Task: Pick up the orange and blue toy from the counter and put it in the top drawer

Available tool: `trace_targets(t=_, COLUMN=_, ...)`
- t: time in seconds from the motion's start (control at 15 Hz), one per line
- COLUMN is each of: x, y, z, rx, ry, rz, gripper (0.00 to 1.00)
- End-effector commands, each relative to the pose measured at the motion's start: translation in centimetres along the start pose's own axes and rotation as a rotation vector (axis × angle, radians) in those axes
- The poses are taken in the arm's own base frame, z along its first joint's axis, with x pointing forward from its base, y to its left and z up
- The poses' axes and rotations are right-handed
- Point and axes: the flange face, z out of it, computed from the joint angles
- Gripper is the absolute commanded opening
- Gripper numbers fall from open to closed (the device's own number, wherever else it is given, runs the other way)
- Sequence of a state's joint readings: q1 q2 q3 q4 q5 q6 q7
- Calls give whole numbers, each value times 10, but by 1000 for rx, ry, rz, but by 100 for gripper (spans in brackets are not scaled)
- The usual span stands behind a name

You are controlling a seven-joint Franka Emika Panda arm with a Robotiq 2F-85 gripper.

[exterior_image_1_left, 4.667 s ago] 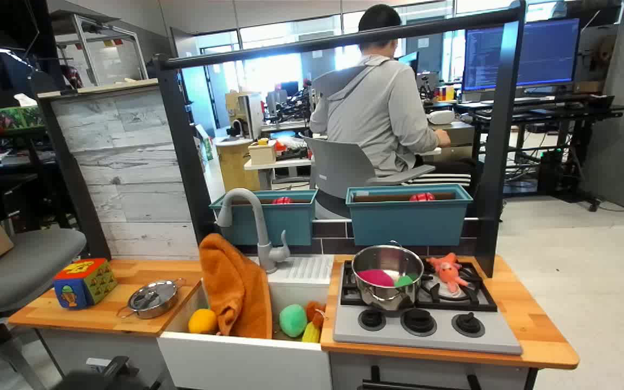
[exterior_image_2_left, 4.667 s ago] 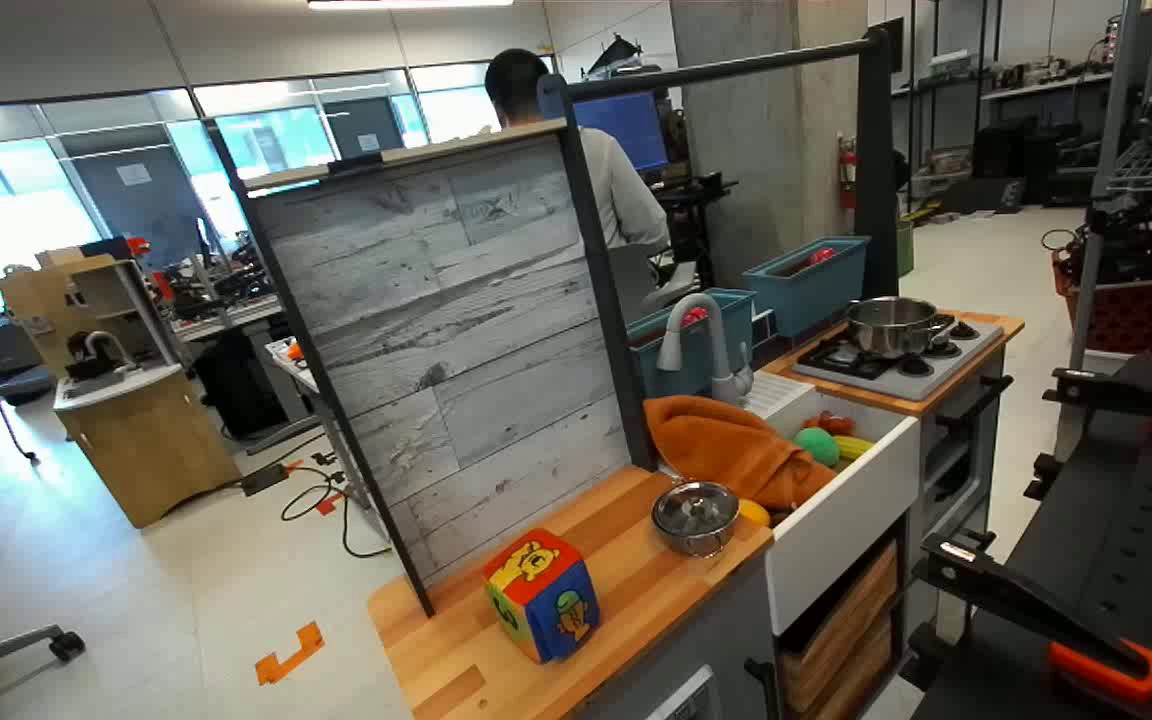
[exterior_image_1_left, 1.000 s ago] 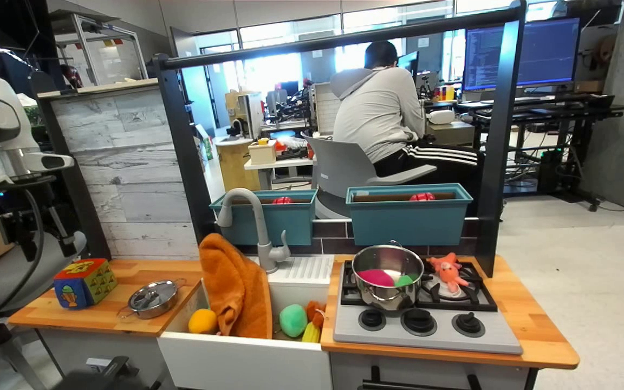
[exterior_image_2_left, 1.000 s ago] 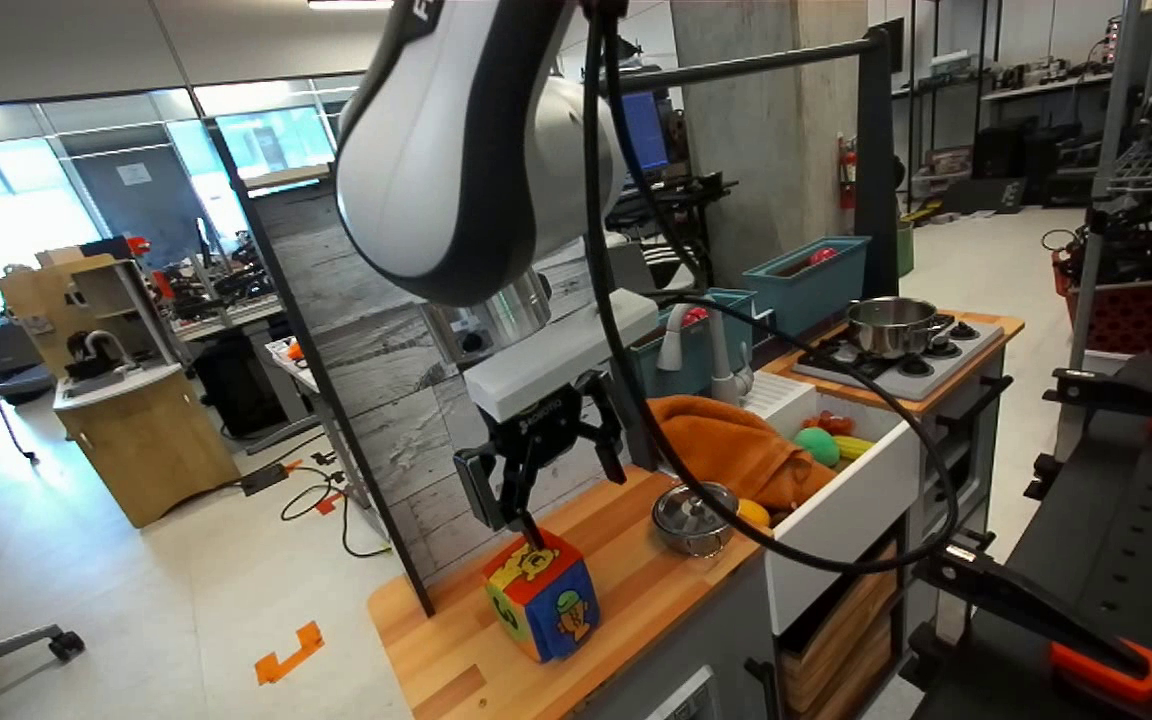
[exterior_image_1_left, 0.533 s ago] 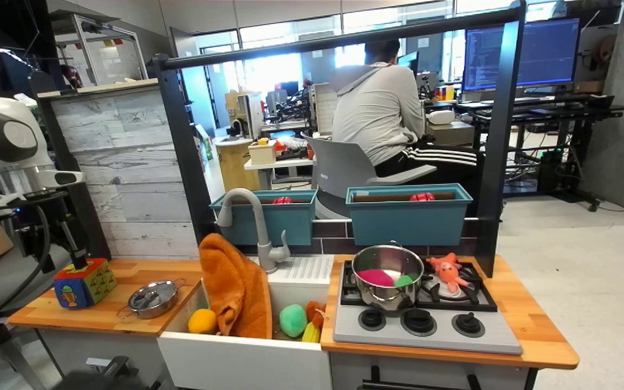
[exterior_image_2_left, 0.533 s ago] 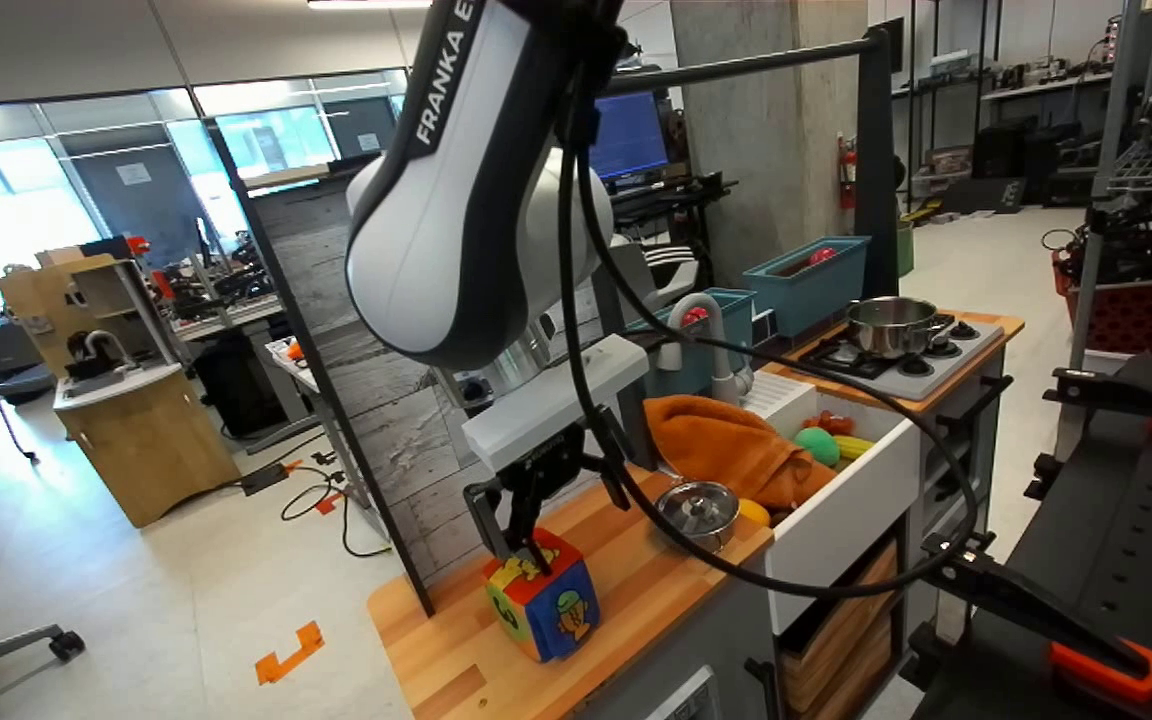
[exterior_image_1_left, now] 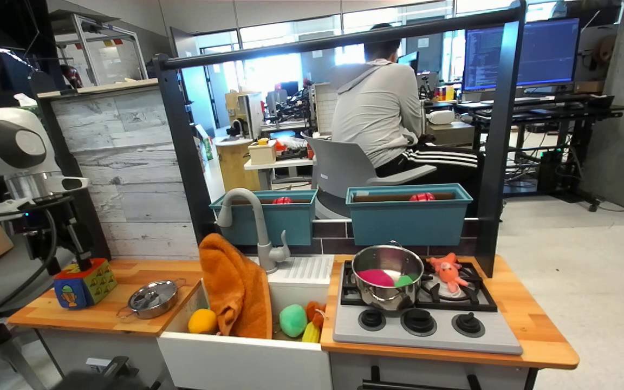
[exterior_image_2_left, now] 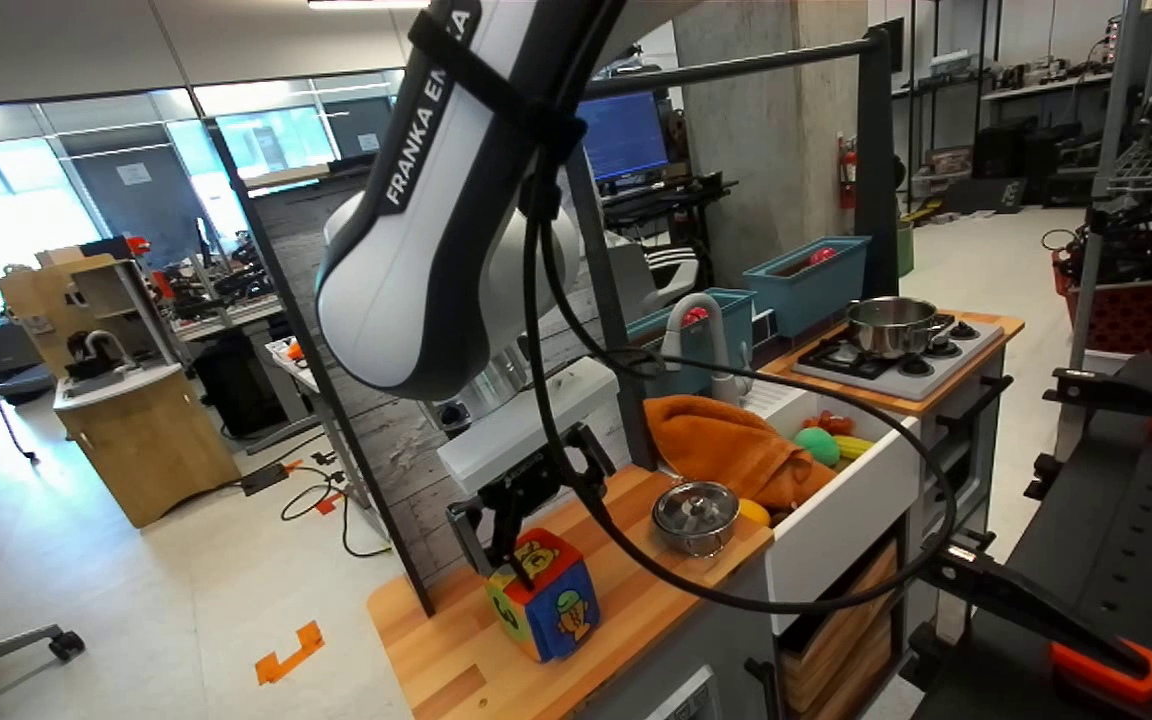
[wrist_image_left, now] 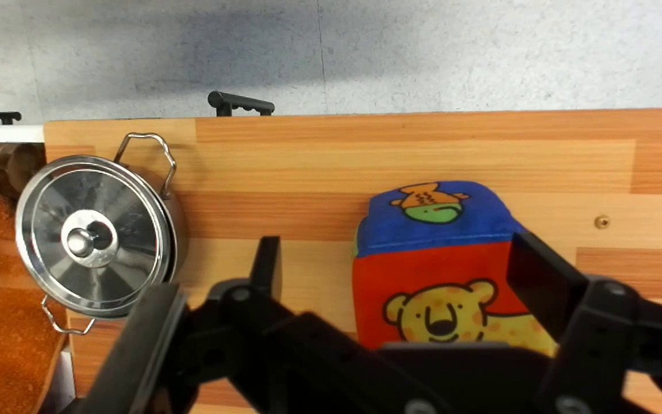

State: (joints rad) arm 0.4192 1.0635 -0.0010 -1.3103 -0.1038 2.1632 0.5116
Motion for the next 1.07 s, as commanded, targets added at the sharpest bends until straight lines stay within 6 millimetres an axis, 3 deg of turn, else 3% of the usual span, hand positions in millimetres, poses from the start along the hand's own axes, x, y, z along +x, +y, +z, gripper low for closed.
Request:
trace_targets(t=0.0, x=20, y=-5, z=7, rx=-1, ry=-24, rz=17, gripper=100)
trace_targets(t=0.27, x=36, y=1, z=15, rx=-5, ry=-33, rz=42, gripper=100)
trace_targets(t=0.33, x=40, y=4, z=19, rx=-6, ry=-39, rz=45, gripper=75)
trace_targets(t=0.4, x=43, y=6, z=20, rx=-5, ry=-40, rz=54, gripper=74)
trace_targets(t=1.0, x=67, y=20, z=15, rx=16, ry=-38, rz=99, gripper=6)
